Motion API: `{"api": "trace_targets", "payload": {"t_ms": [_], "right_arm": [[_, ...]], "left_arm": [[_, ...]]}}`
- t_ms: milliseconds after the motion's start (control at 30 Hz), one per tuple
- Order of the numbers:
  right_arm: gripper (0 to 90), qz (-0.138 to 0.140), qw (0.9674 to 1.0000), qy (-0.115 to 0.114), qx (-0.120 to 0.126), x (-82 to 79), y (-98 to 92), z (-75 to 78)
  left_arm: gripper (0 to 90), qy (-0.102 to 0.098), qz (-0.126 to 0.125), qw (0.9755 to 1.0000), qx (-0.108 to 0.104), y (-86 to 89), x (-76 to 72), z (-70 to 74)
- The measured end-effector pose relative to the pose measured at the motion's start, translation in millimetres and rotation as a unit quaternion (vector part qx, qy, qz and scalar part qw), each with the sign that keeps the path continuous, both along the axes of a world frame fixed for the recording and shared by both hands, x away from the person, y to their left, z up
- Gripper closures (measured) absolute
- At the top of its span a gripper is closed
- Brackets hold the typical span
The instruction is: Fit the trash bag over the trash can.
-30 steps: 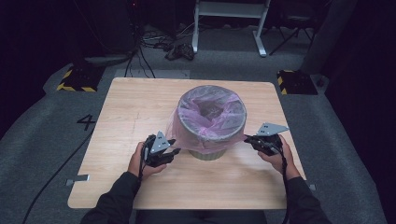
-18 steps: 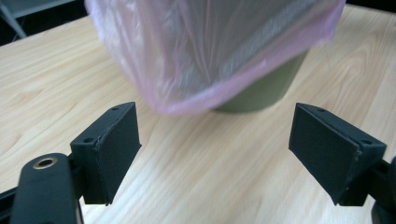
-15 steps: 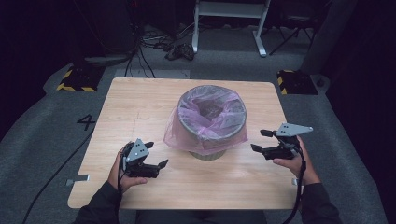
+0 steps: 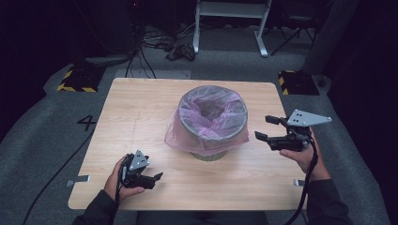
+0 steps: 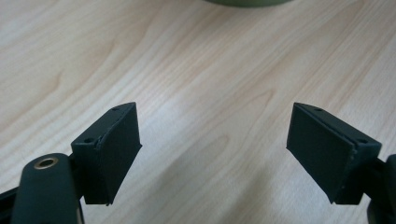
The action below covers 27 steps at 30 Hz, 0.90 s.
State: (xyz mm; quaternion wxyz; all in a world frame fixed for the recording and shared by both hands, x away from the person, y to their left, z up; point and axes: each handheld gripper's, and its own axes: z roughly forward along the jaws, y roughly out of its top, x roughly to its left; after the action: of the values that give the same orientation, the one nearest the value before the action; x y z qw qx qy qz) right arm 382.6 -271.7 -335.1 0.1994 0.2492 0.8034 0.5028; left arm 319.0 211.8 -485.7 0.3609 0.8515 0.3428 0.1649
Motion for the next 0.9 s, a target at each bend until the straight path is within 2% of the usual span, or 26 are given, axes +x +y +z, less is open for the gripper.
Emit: {"api": "trace_targets", "payload": {"t_ms": [133, 467, 700, 900], "right_arm": [[27.0, 0.000, 0.9999, -0.011, -0.005, 1.7, 7.3, 11.0], [29.1, -0.002, 0.9996, -0.027, -0.002, 12.0, 27.5, 33.3], [29.4, 0.002, 0.9993, -0.036, -0.006, 20.9, 46.8, 46.2], [29.4, 0.004, 0.9994, -0.033, -0.012, 29.6, 62.2, 50.0]], "left_arm": [[17.1, 0.008, 0.002, 0.9999, 0.010, 2.4, -1.2, -6.0], [17.1, 0.020, 0.005, 0.9997, 0.013, 5.3, 1.9, -14.2], [15.9, 0.024, 0.007, 0.9997, -0.004, 7.3, 3.5, -17.6], [15.3, 0.021, 0.007, 0.9998, -0.005, 7.1, 4.1, -18.3]]}}
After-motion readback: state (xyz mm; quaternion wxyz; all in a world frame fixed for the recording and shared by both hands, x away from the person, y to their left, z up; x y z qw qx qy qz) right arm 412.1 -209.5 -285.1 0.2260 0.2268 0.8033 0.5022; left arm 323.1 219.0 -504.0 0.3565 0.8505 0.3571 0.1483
